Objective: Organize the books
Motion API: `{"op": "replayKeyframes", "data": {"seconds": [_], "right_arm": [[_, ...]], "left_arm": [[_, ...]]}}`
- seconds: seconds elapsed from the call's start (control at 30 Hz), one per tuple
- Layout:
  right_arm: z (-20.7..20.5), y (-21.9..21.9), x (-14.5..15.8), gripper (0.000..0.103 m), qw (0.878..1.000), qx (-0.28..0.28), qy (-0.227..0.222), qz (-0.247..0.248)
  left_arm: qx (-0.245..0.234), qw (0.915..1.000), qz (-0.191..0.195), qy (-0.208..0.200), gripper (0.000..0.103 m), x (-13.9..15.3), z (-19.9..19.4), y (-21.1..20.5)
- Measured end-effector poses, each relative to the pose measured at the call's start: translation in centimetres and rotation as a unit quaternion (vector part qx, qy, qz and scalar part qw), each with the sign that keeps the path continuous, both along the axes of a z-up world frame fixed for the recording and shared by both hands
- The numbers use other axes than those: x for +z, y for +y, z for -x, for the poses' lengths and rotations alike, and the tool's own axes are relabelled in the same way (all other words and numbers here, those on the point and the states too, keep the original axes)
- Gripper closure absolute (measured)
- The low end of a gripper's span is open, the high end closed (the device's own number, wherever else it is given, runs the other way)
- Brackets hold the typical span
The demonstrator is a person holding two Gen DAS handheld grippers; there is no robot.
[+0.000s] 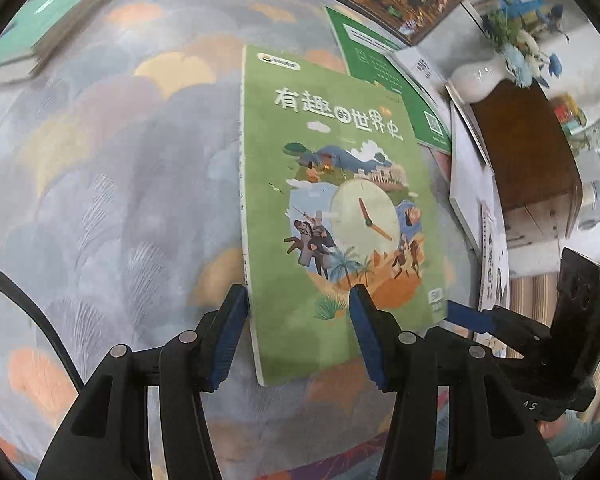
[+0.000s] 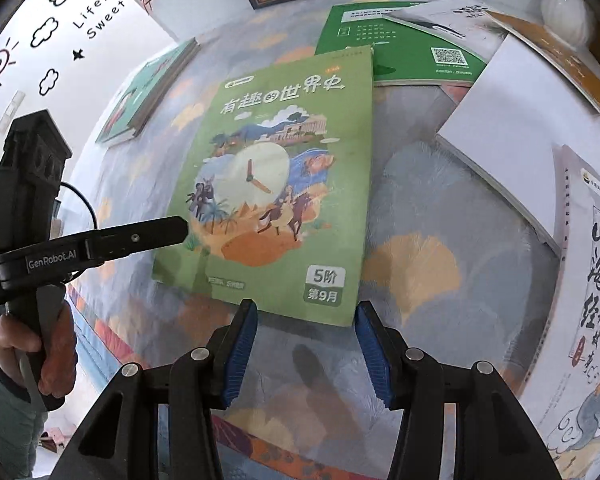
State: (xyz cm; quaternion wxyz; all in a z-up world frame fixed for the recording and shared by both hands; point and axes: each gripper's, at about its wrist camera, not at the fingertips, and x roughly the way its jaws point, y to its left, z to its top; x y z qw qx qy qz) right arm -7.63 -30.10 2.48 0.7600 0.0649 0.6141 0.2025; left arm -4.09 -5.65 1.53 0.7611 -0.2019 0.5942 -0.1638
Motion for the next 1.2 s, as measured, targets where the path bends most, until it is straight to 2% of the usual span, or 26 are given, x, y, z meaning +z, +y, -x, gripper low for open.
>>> {"op": "replayKeyframes", "data": {"seconds": [0.23,0.37,0.47,0.53,0.7,0.73,0.8,0.83,0.87,0.93,0.97,1.03,1.07,1.17,1.2], "right_arm": [[-1.9,0.2,1.1,0.053,0.999,-0.004,-0.038,0.036],[-3.3,1.1,0.5,0.053,0.998,-0.008,-0.044,0.051],[-3.4,2.0,-0.9,0.053,0.998,0.0,-0.02,0.056],[-2.9,2.2,-0.8,0.053,0.998,-0.002,-0.033,0.058],[-2.4,2.0,-0.8,0.055,0.998,-0.005,-0.04,0.051],[-2.2,1.9,-0.8,0.055,0.998,-0.008,-0.041,0.05],[-1.8,1.6,-0.9,0.055,0.997,-0.014,-0.051,0.057],[-1.8,1.5,-1.0,0.055,0.997,-0.017,-0.05,0.051],[-1.9,1.0,-1.1,0.055,0.998,-0.024,-0.045,0.034],[-2.0,0.2,-1.3,0.055,0.999,-0.041,-0.033,0.002],[-2.1,-0.2,-1.4,0.055,0.998,-0.049,-0.027,-0.009],[-2.2,-0.6,-1.5,0.055,0.998,-0.058,-0.021,-0.021],[-2.1,-0.4,-1.5,0.055,0.998,-0.057,-0.023,-0.019],[-1.7,0.2,-1.3,0.055,0.998,-0.042,-0.039,0.005],[-1.4,0.6,-1.3,0.054,0.998,-0.036,-0.045,0.015]], "left_arm": [[0.059,0.9982,0.006,-0.012,0.054,-0.2,1.0,0.3],[0.055,0.9981,-0.019,-0.021,0.053,-0.3,0.8,-0.9],[0.049,0.9974,-0.036,-0.037,0.047,-0.2,0.9,-1.4],[0.05,0.9971,-0.041,-0.042,0.043,-0.1,1.1,-1.6],[0.051,0.9946,-0.064,-0.064,0.043,0.2,1.3,-2.6],[0.059,0.9947,-0.055,-0.065,0.047,0.3,1.4,-2.3],[0.096,0.9921,0.031,-0.075,0.052,1.1,1.8,-0.3],[0.11,0.9891,0.061,-0.077,0.054,1.4,2.0,0.4],[0.126,0.9826,0.113,-0.077,0.054,1.8,2.2,1.4],[0.141,0.9718,0.173,-0.074,0.054,2.1,2.5,2.5],[0.148,0.9668,0.196,-0.071,0.054,1.9,2.5,2.8],[0.167,0.9598,0.217,-0.061,0.054,1.2,2.6,3.3],[0.172,0.9605,0.211,-0.057,0.057,1.0,2.6,3.2],[0.165,0.9771,0.127,-0.046,0.066,0.1,2.1,2.2],[0.164,0.9803,0.103,-0.04,0.068,-0.3,2.1,1.6]]}}
